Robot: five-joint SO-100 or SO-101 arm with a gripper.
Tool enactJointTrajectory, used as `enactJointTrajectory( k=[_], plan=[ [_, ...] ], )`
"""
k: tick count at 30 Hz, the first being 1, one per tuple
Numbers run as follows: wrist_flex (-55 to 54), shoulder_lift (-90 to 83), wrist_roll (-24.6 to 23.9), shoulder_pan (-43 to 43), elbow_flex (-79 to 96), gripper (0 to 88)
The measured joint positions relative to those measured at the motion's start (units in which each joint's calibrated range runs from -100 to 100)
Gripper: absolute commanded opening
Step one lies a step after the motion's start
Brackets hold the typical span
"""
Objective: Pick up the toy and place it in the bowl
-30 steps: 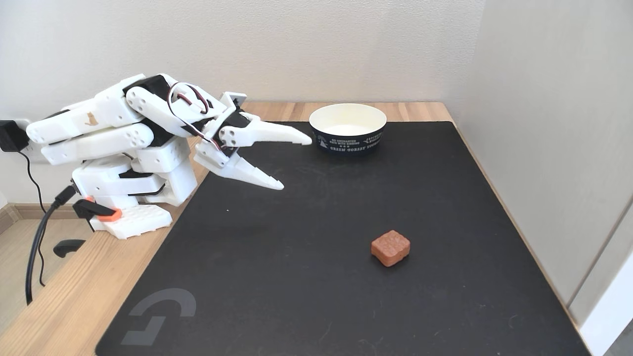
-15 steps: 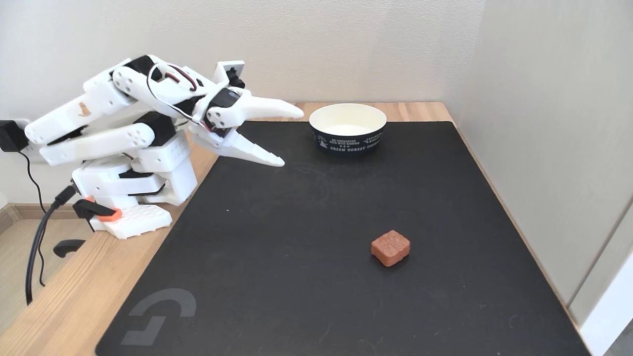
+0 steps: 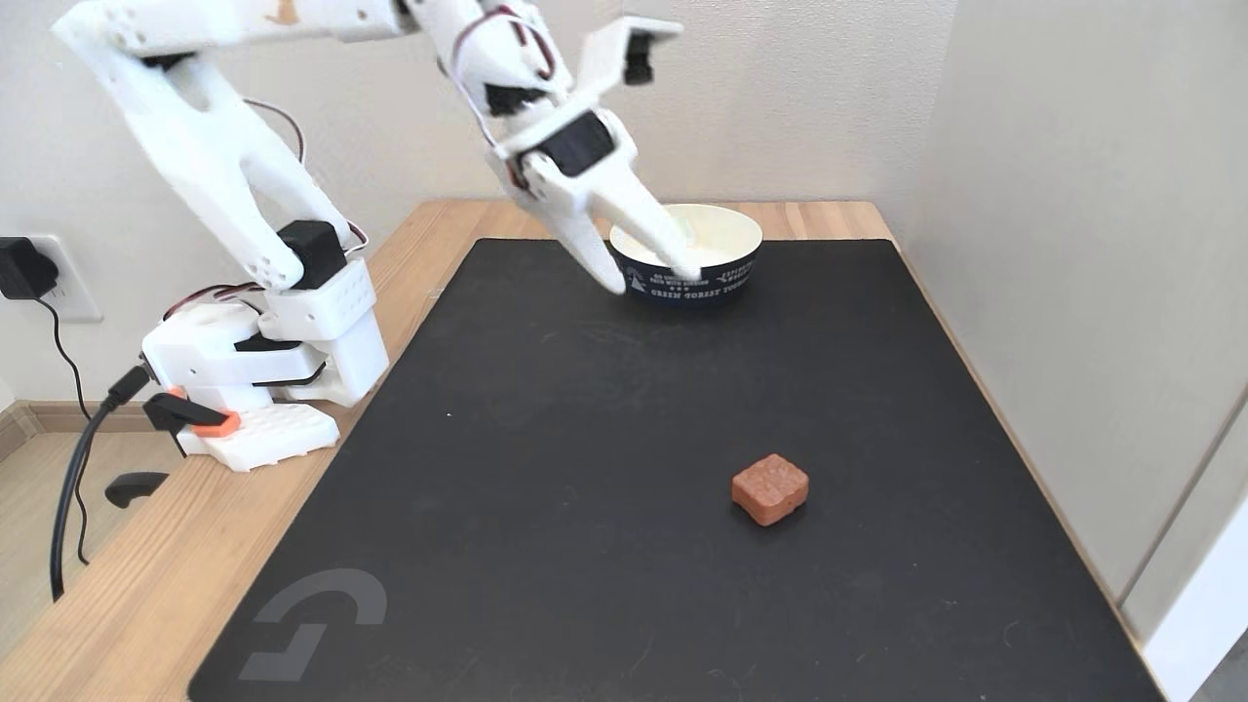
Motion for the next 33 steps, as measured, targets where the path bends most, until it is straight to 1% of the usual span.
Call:
enactJointTrajectory(
  k=[1,6,11,20,28,33],
  plan=[
    [2.2,9.2,-0.7,0.7,-8.1,40.0],
    [6.0,29.4,-1.0,1.2,-25.1,39.6],
    [9.5,40.0,-1.1,5.4,-36.8,39.5],
    [9.7,52.1,-1.1,9.7,-51.6,39.4],
    [9.7,61.1,-1.1,8.9,-61.5,39.4],
    [9.7,64.4,-1.1,6.9,-64.0,39.4]
  ],
)
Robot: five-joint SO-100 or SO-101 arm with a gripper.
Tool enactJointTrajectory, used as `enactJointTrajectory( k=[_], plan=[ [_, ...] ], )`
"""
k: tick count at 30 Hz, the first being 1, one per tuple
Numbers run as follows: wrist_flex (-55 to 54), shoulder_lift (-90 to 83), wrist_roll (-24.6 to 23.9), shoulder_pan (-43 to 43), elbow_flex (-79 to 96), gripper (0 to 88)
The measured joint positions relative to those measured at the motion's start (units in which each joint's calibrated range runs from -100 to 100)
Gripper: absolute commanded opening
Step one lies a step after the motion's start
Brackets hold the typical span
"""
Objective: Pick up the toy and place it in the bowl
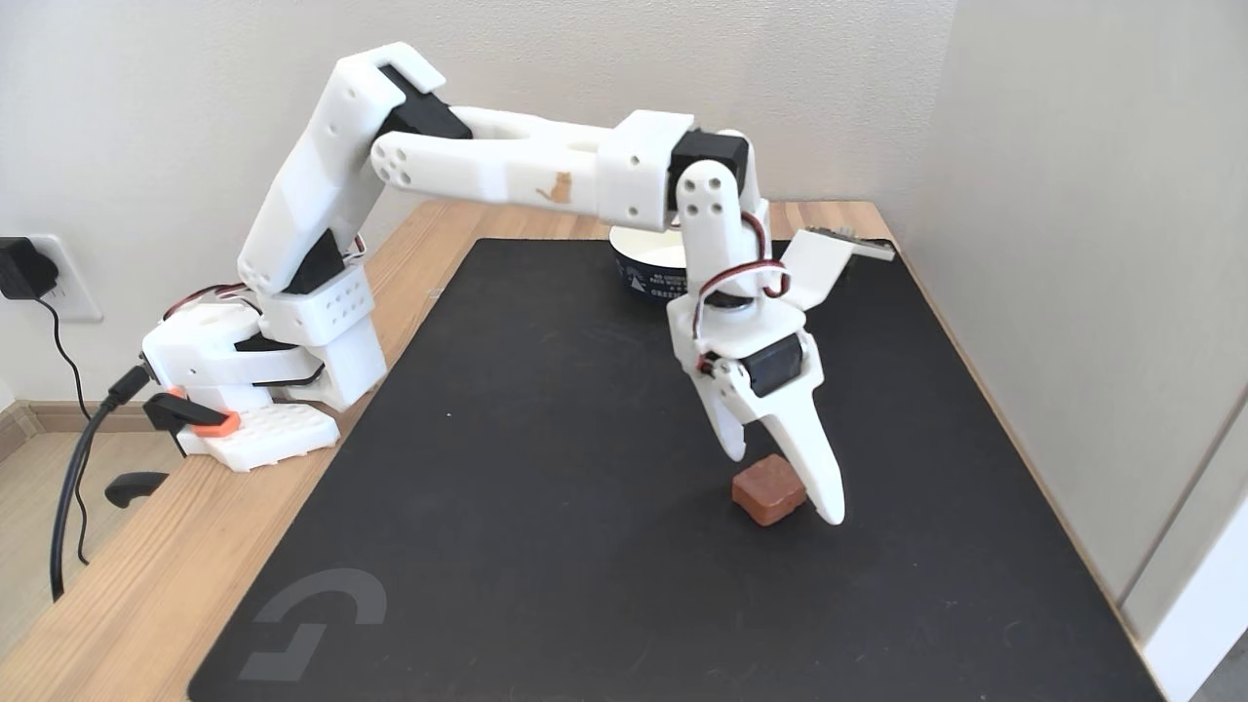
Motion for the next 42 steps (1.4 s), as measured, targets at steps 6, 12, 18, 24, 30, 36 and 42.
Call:
enactJointTrajectory(
  k=[6,12,18,24,30,36,42],
  plan=[
    [0.0,2.2,-1.3,-2.0,-0.6,39.4],
    [0.0,3.7,-1.6,-2.3,-0.9,39.3],
    [0.1,5.3,-1.5,-2.2,-2.1,33.0],
    [0.1,5.6,-1.5,-2.2,-2.2,2.4],
    [0.1,5.7,-1.5,-2.1,-2.3,2.6],
    [0.1,5.7,-1.5,-2.1,-3.7,2.6],
    [0.0,5.1,-1.6,-7.2,-16.7,2.6]
  ],
)
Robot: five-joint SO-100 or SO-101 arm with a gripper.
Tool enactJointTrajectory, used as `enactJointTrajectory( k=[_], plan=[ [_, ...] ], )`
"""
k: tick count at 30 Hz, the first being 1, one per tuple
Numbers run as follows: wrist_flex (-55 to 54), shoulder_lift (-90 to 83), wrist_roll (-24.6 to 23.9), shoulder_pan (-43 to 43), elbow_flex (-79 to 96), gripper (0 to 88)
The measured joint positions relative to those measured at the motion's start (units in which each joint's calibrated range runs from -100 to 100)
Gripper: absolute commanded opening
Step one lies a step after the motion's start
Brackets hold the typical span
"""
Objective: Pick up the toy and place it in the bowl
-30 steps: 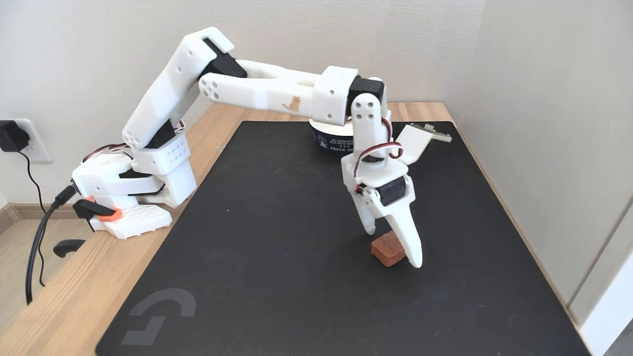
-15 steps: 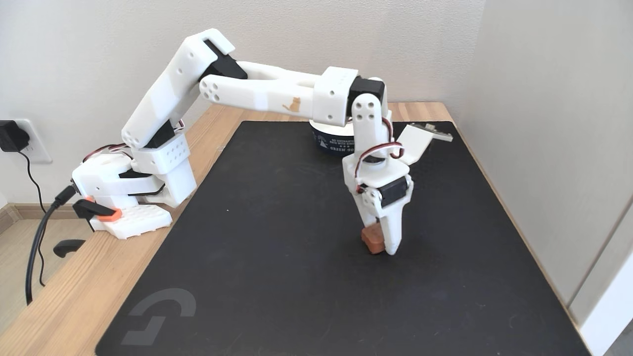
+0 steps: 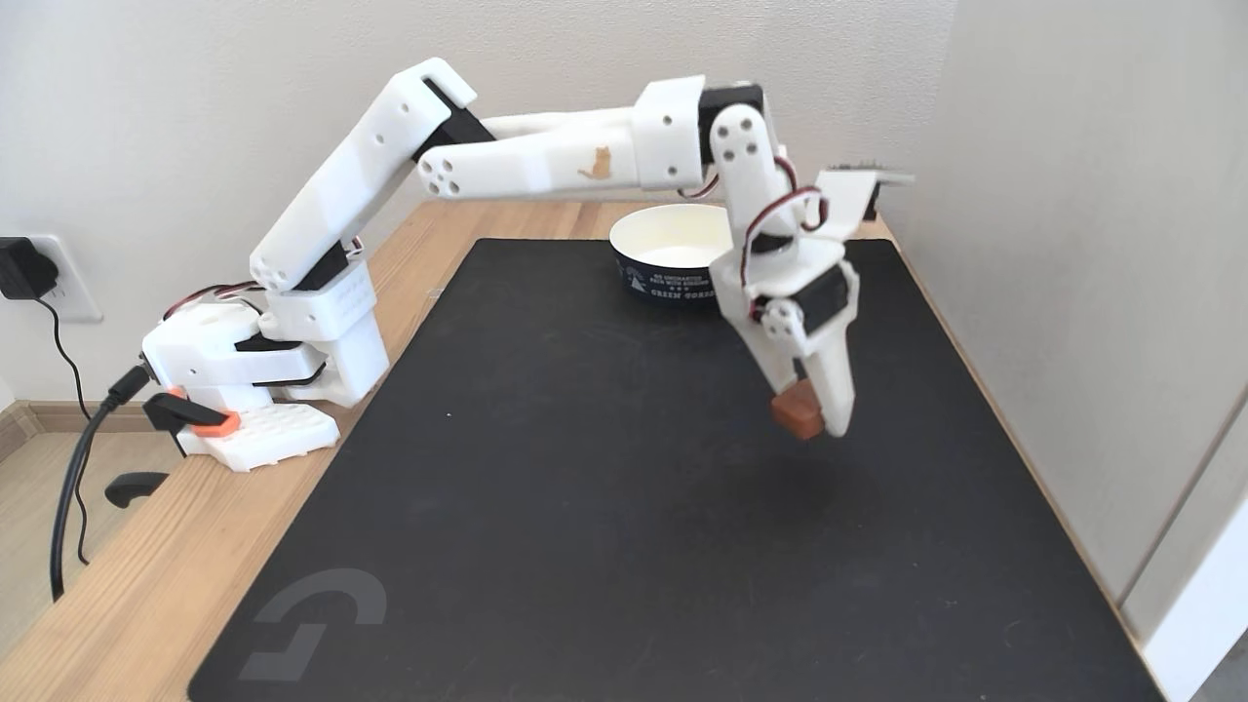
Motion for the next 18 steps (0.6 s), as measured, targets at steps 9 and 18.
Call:
enactJointTrajectory(
  k=[9,18],
  plan=[
    [-10.6,-18.7,-5.5,-16.9,11.4,2.6],
    [-41.5,-31.9,-10.8,-37.0,51.5,2.6]
  ],
)
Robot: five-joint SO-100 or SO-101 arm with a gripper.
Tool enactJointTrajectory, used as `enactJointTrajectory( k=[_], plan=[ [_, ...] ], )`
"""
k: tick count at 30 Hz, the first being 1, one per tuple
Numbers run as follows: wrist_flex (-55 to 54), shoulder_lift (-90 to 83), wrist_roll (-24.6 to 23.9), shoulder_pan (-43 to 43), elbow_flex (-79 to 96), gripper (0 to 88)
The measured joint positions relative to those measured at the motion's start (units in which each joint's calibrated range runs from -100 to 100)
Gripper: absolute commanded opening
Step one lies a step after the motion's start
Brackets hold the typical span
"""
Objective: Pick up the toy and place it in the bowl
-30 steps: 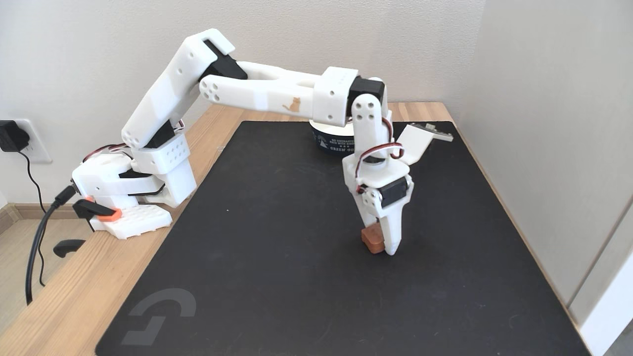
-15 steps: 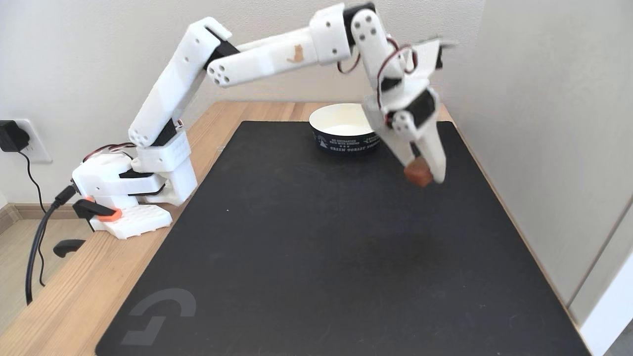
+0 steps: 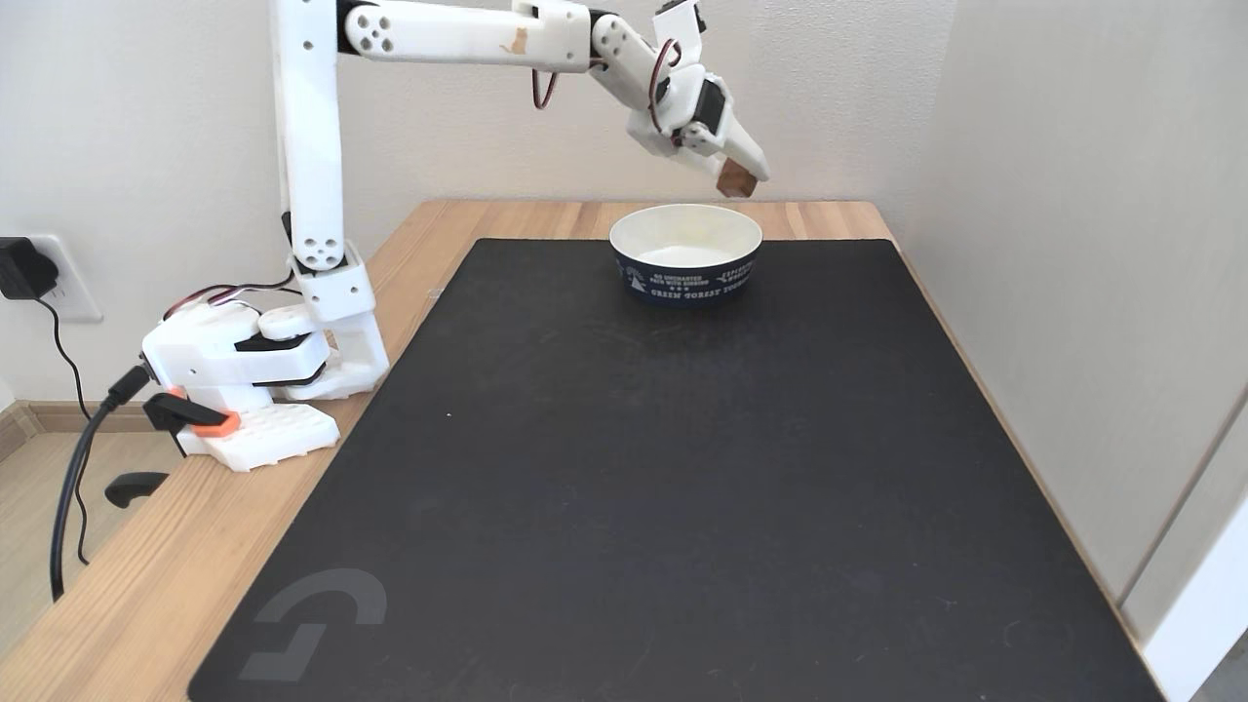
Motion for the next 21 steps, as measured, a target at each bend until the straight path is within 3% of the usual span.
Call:
enactJointTrajectory(
  k=[6,11,21],
  plan=[
    [-9.6,-5.1,-3.4,-6.0,17.5,3.9],
    [-12.8,-8.2,-4.8,-7.2,27.1,24.3],
    [-13.0,-16.9,-5.1,-6.1,36.4,21.3]
  ],
)
